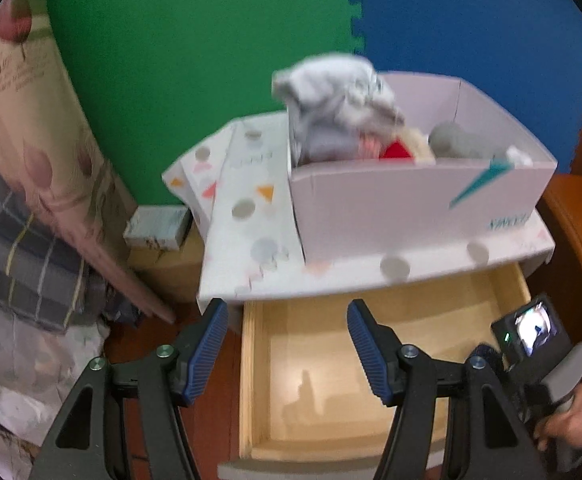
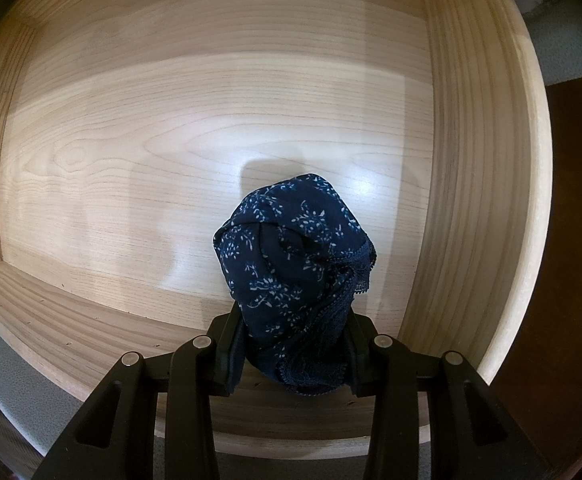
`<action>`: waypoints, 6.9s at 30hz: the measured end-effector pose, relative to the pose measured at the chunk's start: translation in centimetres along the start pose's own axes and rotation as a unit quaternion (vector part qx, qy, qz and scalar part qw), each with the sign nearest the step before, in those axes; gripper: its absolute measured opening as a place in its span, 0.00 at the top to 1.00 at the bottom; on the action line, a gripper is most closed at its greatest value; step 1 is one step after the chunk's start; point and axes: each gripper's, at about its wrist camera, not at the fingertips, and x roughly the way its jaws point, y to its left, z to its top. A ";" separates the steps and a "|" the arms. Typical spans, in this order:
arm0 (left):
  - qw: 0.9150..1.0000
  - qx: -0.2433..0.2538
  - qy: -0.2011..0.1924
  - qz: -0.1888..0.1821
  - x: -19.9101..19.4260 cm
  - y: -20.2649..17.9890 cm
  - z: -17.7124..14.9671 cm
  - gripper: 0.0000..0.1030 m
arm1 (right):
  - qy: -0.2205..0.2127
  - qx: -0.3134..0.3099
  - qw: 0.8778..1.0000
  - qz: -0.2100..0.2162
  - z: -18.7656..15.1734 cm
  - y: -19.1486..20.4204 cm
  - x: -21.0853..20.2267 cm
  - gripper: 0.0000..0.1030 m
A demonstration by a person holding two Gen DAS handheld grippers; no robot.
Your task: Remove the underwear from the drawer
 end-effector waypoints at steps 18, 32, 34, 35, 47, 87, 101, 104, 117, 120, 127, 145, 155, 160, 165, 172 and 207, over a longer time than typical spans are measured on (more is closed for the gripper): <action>0.998 -0.030 0.057 -0.010 5.3 -0.3 -6.2 0.38 | 0.000 0.000 1.000 -0.001 0.1 0.4 -0.1 0.63; 0.998 -0.028 0.049 0.002 6.2 -0.4 -7.5 0.38 | -0.021 -0.004 1.000 -0.006 -0.5 1.1 -0.9 0.65; 0.999 -0.023 0.048 0.001 6.1 -0.5 -7.5 0.38 | -0.029 -0.006 1.000 -0.008 -0.7 1.1 -1.1 0.65; 0.999 -0.023 0.047 0.001 6.1 -0.6 -7.5 0.38 | -0.034 -0.007 0.999 -0.006 -0.8 1.0 -1.3 0.66; 0.999 -0.015 0.041 -0.007 6.0 -0.9 -7.6 0.38 | -0.104 -0.005 0.994 0.043 -1.9 -0.5 -4.3 0.68; 0.998 -0.041 0.042 -0.026 5.9 -0.2 -7.4 0.38 | -0.358 -0.015 0.932 0.056 -0.5 -0.6 -32.8 0.68; 0.997 -0.052 0.040 -0.030 5.8 0.2 -7.4 0.38 | -0.335 -0.007 0.941 0.046 6.9 1.1 -32.0 0.67; 0.997 -0.054 0.040 -0.030 5.8 0.3 -7.4 0.38 | -0.325 -0.007 0.945 0.043 8.2 1.5 -30.8 0.67; 0.997 -0.059 0.042 -0.031 5.8 0.4 -7.4 0.38 | -0.297 -0.014 0.954 0.036 11.0 3.3 -26.6 0.62; 0.997 -0.058 0.042 -0.030 5.9 0.4 -7.4 0.38 | -0.298 -0.016 0.954 0.034 11.0 3.5 -26.3 0.55; 0.997 -0.060 0.041 -0.031 5.9 0.4 -7.4 0.38 | -0.310 -0.028 0.950 0.019 10.3 4.3 -26.9 0.30; 0.997 -0.056 0.034 -0.030 5.7 -0.1 -7.5 0.38 | -0.414 -0.042 0.908 0.035 -4.7 3.5 -27.2 0.09; 0.997 -0.057 0.035 -0.028 5.4 0.0 -7.6 0.38 | -0.357 -0.026 0.933 0.043 -8.3 3.5 -16.2 0.09; 0.997 -0.061 0.037 -0.029 5.0 -0.1 -8.0 0.38 | -0.348 -0.022 0.936 0.045 -8.4 3.5 -14.4 0.09; 0.997 -0.061 0.035 -0.029 4.3 -0.6 -8.6 0.38 | -0.345 -0.007 0.937 0.062 -8.5 2.8 -14.1 0.09; 0.998 -0.057 0.028 -0.028 3.7 -1.2 -9.1 0.38 | -0.331 -0.005 0.941 0.067 -8.3 2.6 -13.4 0.09; 0.999 -0.039 0.019 -0.020 3.5 -1.9 -9.1 0.38 | -0.320 -0.028 0.946 0.053 -7.8 3.9 -13.0 0.09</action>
